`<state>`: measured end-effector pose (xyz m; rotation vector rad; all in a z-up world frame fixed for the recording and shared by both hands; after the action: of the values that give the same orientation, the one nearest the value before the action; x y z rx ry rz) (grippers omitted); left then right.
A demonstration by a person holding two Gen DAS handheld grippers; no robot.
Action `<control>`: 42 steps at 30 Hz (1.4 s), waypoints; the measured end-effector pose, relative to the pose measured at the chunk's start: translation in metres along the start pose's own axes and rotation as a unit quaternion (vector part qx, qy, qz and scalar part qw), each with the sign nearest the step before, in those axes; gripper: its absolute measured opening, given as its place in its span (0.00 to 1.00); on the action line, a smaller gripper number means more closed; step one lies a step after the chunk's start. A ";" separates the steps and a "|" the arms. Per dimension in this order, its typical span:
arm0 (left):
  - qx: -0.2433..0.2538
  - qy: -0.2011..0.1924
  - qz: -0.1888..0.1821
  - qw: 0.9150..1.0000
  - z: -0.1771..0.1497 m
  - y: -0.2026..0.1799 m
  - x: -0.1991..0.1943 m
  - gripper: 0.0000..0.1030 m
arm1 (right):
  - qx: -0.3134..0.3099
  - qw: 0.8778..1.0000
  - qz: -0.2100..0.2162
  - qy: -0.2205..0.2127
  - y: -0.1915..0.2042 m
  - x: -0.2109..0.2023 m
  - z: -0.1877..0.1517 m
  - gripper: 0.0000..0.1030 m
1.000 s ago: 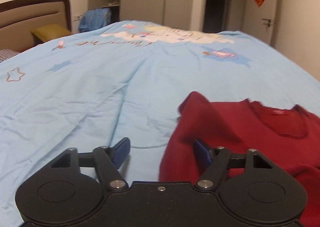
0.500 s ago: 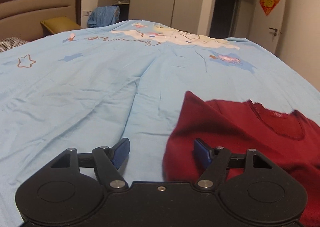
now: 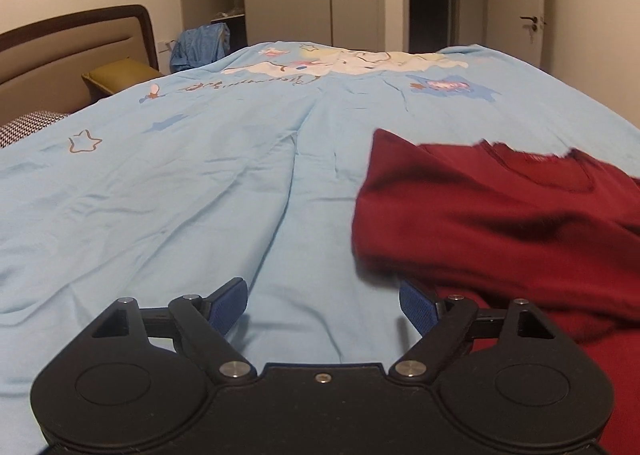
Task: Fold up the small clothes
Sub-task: 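Release the sweater with the right tool and move it toward the hem, then grasp the sweater hem with the right tool while the left tool grasps the hem too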
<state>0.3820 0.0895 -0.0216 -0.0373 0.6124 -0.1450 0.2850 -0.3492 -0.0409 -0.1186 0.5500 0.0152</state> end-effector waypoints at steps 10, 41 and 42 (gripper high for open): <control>0.050 -0.029 -0.083 0.995 -0.052 -0.074 -0.096 0.99 | -0.148 0.986 0.052 -0.063 0.022 -0.075 -0.033 1.00; 0.181 -0.005 -0.248 0.952 -0.155 -0.212 -0.158 0.99 | -0.363 0.922 0.028 -0.132 0.058 -0.145 -0.104 0.15; 0.187 -0.003 -0.252 0.950 -0.157 -0.217 -0.159 0.99 | -0.344 0.930 0.033 -0.130 0.058 -0.146 -0.097 0.14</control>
<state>0.1362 -0.1004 -0.0431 0.1755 0.5507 -0.7548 0.1075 -0.3008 -0.0524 -0.7728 0.2617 0.2880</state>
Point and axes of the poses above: each gripper's, at about its wrist camera, not at the fingertips, and x roughly the way its jaws point, y to its left, z to its top, the point moved 9 cm from there along x, roughly the way its jaws point, and after that the axes turned 13 degrees about -z, right-handed, at the moved point
